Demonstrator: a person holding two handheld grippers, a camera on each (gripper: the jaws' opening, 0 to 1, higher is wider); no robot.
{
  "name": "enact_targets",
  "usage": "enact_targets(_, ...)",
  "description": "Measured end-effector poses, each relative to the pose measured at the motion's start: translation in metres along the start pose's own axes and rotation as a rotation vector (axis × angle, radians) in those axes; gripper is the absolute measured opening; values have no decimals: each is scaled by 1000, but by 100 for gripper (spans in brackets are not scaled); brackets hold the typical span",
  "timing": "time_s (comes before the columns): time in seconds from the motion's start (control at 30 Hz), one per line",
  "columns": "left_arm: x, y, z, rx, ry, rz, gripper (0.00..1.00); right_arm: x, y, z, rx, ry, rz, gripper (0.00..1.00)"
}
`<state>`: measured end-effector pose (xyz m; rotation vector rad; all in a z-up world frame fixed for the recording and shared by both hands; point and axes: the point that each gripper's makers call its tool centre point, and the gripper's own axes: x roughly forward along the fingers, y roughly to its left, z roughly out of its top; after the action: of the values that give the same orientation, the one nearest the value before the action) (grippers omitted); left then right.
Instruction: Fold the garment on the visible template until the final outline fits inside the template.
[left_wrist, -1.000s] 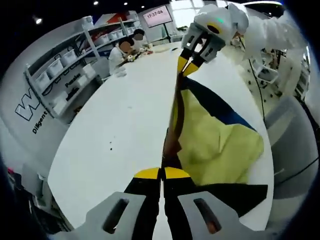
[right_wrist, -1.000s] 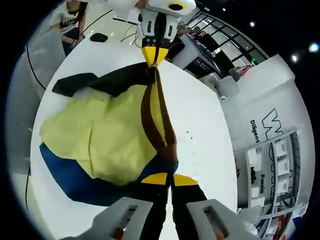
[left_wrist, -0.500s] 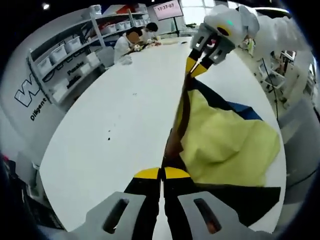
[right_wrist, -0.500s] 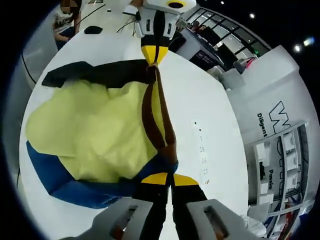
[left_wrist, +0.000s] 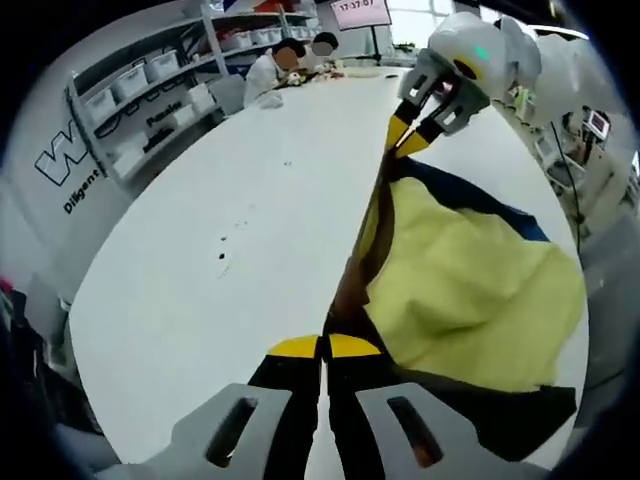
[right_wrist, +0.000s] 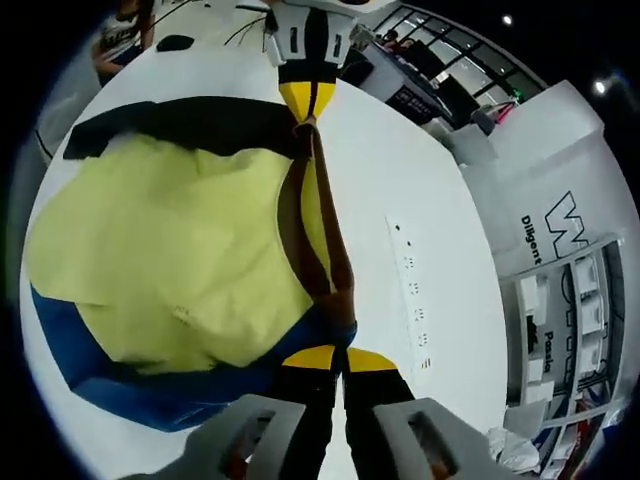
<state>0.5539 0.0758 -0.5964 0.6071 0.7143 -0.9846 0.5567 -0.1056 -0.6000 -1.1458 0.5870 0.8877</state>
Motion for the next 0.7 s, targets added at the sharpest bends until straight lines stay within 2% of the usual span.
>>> enact_targets(0.27, 18, 7, -8, 11, 37, 32, 0, 15, -1, -2, 35, 12, 17, 0)
enact_targets(0.7, 50, 15, -27, -12, 96, 47, 0, 54, 8, -21, 58, 61, 49, 0)
